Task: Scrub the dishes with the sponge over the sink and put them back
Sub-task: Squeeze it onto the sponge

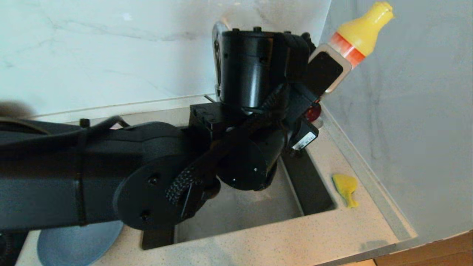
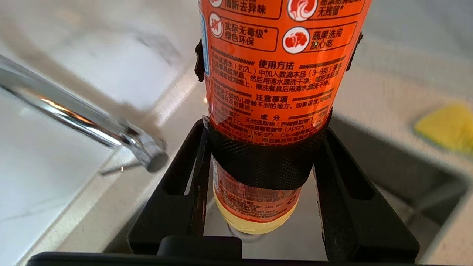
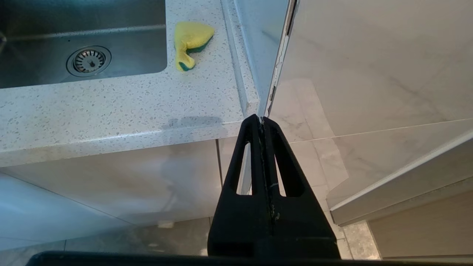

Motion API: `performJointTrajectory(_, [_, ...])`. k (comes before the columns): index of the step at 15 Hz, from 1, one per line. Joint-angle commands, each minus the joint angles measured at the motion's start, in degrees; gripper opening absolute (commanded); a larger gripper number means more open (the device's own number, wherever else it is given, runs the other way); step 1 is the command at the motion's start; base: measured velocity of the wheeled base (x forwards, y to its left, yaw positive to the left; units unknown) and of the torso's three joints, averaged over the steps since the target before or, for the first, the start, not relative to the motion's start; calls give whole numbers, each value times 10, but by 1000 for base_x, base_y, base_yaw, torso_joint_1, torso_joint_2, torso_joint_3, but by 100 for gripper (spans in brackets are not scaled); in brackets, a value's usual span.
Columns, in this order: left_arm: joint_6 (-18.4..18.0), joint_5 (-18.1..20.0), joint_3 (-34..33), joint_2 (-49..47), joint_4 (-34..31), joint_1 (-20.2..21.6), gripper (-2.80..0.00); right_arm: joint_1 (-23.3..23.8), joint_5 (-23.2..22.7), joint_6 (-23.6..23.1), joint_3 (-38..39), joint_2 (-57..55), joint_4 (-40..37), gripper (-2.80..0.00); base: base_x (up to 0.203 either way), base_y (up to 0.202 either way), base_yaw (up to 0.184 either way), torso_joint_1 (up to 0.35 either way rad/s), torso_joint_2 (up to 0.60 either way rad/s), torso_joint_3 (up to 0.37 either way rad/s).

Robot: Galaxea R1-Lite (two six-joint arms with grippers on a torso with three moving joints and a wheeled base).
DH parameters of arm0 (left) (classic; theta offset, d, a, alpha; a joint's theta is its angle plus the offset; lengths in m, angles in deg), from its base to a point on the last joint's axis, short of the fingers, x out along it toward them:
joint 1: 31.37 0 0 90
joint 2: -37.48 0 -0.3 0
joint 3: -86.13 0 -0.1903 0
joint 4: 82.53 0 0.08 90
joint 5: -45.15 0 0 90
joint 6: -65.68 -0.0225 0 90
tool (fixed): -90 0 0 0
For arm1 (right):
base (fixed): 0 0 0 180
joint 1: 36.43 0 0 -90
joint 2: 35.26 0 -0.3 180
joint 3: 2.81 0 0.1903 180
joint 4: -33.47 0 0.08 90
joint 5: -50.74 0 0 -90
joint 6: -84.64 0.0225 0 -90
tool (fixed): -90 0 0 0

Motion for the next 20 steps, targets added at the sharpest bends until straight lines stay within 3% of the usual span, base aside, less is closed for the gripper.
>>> performJointTrajectory(1, [-5, -3, -21, -22, 0, 0, -280, 0, 0, 0, 0, 0, 0, -280, 0, 0, 0, 0, 0, 0])
performJointTrajectory(7, [-19, -6, -53, -58, 13, 1, -280, 0, 0, 0, 0, 0, 0, -280, 0, 0, 0, 0, 0, 0])
performJointTrajectory(10, [-65, -7, -83, -65, 32, -1, -280, 0, 0, 0, 0, 0, 1, -280, 0, 0, 0, 0, 0, 0])
performJointTrajectory(20, [-137, -7, -99, -124, 64, -1, -280, 0, 0, 0, 0, 0, 1, -280, 0, 0, 0, 0, 0, 0])
